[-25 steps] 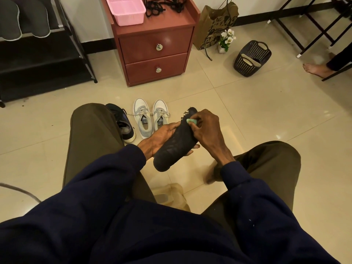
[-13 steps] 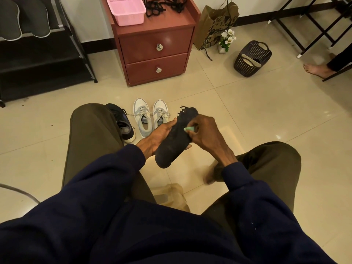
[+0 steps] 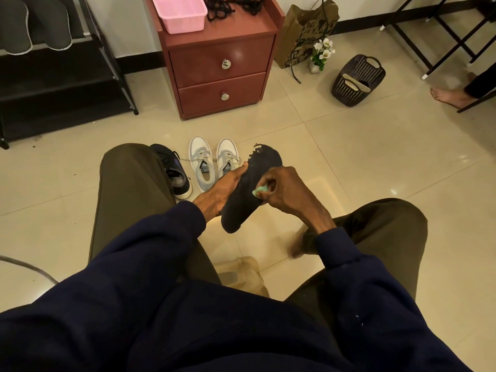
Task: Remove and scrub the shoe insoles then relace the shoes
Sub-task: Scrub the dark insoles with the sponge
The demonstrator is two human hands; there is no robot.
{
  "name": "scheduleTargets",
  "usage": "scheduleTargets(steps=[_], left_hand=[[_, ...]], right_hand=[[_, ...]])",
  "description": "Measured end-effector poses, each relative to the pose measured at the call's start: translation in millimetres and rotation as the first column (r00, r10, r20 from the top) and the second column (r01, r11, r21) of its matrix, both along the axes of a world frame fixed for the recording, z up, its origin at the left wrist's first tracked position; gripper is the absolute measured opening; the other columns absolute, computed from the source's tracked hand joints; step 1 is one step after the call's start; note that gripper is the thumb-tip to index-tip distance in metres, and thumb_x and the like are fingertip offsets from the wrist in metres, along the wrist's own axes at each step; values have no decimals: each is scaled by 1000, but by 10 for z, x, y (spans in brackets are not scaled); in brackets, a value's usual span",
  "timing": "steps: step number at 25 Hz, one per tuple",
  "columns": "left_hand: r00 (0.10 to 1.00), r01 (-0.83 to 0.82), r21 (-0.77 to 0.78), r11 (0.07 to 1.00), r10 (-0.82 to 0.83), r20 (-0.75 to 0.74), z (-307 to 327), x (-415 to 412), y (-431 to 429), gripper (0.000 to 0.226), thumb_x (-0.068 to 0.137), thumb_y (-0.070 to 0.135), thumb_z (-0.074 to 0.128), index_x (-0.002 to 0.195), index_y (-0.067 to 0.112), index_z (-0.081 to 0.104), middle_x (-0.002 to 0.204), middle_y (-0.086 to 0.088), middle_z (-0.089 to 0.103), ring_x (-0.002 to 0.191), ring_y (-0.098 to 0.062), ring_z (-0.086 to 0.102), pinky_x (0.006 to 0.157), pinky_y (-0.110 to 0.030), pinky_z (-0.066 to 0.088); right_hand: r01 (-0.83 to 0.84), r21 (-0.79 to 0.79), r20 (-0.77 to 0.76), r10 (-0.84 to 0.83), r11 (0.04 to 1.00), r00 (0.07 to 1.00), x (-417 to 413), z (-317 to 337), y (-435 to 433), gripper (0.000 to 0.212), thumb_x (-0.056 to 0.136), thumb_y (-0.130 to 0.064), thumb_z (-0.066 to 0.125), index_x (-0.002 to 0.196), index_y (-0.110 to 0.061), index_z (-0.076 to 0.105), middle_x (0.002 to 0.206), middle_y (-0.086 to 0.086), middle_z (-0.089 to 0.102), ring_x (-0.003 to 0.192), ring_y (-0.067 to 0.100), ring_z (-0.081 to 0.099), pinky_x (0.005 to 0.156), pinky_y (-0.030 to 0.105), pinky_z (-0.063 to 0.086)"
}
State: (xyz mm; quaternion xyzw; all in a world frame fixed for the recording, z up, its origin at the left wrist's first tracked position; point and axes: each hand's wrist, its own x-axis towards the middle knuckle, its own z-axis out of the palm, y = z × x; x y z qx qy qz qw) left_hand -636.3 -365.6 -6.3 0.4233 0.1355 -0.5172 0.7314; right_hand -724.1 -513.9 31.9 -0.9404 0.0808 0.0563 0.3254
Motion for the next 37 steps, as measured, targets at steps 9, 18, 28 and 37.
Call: scheduleTargets(steps=[9,18,28,37], left_hand=[[999,-21,23,1000,22,-48,138,-45,0,36,105,25,47,85,6,70,78,-8,65,63,-19,66,61,-28,59],[999,30,-19,999,-31,-36,186,-66,27,29,105,28,53,113,3,66,99,-16,75,85,-28,75,82,-42,63],[995,49,11,999,-48,-82,130,-76,27,36,104,27,54,83,8,76,81,-10,73,70,-21,71,72,-34,60],[992,44,48,998,-38,-124,120,-19,53,47,102,33,54,65,11,73,67,-4,69,59,-17,68,60,-24,57]], right_hand=[[265,-213,123,-243,940,962,0,-84,-84,17,79,0,76,94,-7,73,92,8,66,76,21,62,59,27,49],[115,64,176,-125,991,976,38,-59,164,9,84,-18,82,90,-14,78,88,0,69,75,9,62,65,16,52],[20,52,189,-30,998,982,49,-72,319,8,86,-15,79,93,-12,78,92,-1,69,81,7,62,69,9,47],[-107,137,164,84,985,983,13,-3,454,12,85,-12,81,95,-9,76,96,-1,69,81,4,62,72,8,48]])
